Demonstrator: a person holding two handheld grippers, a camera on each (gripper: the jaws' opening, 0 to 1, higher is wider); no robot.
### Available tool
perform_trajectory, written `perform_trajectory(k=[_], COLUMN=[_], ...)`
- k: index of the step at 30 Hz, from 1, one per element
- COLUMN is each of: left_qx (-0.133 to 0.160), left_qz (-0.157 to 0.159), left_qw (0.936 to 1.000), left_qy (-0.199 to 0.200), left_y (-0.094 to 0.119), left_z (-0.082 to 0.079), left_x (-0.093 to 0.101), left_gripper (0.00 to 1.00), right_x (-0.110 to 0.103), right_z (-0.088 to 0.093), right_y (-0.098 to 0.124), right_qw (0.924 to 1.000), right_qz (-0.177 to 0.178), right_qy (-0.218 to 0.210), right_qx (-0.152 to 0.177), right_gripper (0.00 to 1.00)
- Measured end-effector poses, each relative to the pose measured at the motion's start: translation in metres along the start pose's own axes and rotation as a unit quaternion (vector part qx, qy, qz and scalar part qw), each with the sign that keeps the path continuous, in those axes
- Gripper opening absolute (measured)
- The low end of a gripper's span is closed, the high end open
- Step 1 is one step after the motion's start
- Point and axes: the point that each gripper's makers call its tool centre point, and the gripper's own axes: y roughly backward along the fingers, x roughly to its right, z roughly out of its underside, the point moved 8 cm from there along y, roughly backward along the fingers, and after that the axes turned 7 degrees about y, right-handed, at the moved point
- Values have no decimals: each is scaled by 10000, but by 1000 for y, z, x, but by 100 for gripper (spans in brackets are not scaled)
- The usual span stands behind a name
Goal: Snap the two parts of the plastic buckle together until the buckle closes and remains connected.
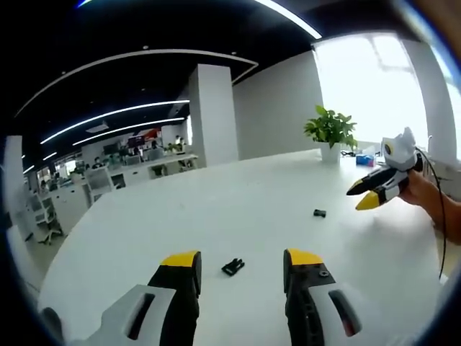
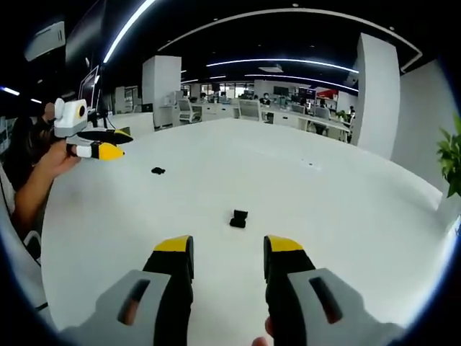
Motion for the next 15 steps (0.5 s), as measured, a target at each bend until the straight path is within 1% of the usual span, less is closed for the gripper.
perform_trajectory(k=[9,15], left_qx=[-113,-177], left_qz=[37,65], left_qw=[9999,9998], left_qy=[-35,-43], left_y=[-4,-6], left_z=[1,2], left_x=[-4,-5], left_gripper=[46,46], right_x=[2,3], right_z=[-6,-8], right_y=[-3,-5], right_qw=[10000,10000], right_qz=[-10,-37], right_qy=[87,70], right_qx=[12,11], right_gripper=[38,38])
